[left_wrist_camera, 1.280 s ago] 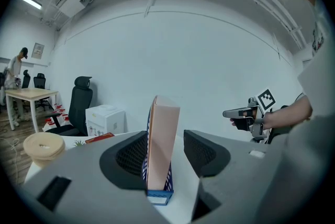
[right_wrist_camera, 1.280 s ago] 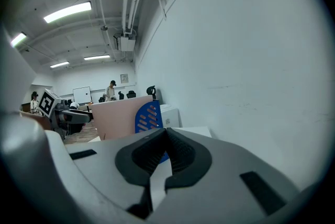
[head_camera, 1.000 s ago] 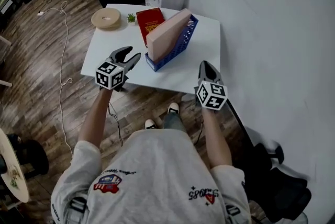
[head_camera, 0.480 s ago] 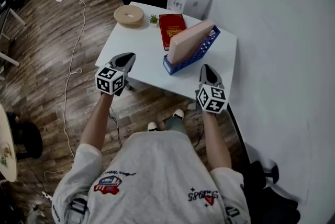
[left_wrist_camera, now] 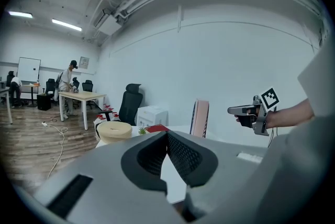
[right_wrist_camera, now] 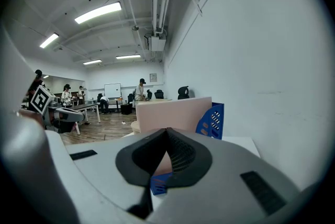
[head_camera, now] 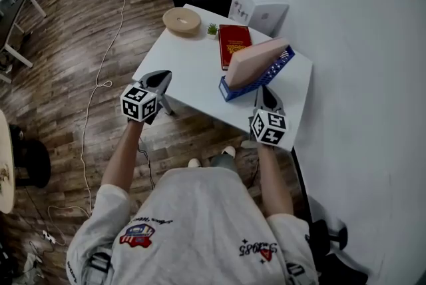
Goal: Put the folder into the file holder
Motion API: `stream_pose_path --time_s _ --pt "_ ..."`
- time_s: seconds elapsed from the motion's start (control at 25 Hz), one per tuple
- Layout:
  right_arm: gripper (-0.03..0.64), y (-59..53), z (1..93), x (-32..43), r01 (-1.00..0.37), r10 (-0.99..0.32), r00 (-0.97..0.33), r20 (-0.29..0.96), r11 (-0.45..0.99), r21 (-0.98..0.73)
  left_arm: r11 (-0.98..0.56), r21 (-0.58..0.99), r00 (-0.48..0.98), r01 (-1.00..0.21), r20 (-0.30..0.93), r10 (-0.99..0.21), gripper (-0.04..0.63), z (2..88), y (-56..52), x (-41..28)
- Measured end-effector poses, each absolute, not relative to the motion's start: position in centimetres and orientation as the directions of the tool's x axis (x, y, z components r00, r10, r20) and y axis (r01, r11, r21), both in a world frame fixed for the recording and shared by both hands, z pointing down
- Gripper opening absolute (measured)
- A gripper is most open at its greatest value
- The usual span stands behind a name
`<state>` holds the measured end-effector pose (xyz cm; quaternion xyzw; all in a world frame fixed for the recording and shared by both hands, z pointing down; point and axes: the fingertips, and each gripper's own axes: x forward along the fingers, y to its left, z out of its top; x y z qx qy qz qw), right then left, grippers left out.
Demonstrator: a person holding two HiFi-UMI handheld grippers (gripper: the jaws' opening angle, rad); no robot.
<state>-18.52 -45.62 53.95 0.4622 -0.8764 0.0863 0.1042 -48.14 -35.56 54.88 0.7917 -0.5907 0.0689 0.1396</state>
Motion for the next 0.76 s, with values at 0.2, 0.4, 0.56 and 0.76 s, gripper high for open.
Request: stream_pose_path --time_s 0.2,0.4,0.56,0.76 --pt "-0.005 -45.5 53.6 -18.9 -0.824 -0.789 -0.557 0.259 0.565 -0.049 -0.260 0.150 0.293 -0.954 0.283 -0.913 0.006 55.1 -35.4 -48.4" --pt "-0.005 -45.5 54.1 -18.1 -0.830 -0.794 -0.547 0.266 0.556 -0.047 -0.275 0.158 0.311 -0.948 0.288 -0.906 0.006 55.9 -35.6 -47.5" --pt "-0.005 -45.3 53.7 -17.5 -0.836 -0.800 -0.538 0.267 0.548 -0.044 -0.288 0.163 0.324 -0.944 0.289 -0.901 0.006 55.7 -35.7 -46.8" --pt "-0.005 -45.6 54.1 -16.8 -0.834 -0.797 -0.539 0.273 0.549 -0.044 -0.291 0.168 0.329 -0.942 0.290 -0.899 0.006 56.0 -36.1 -46.2"
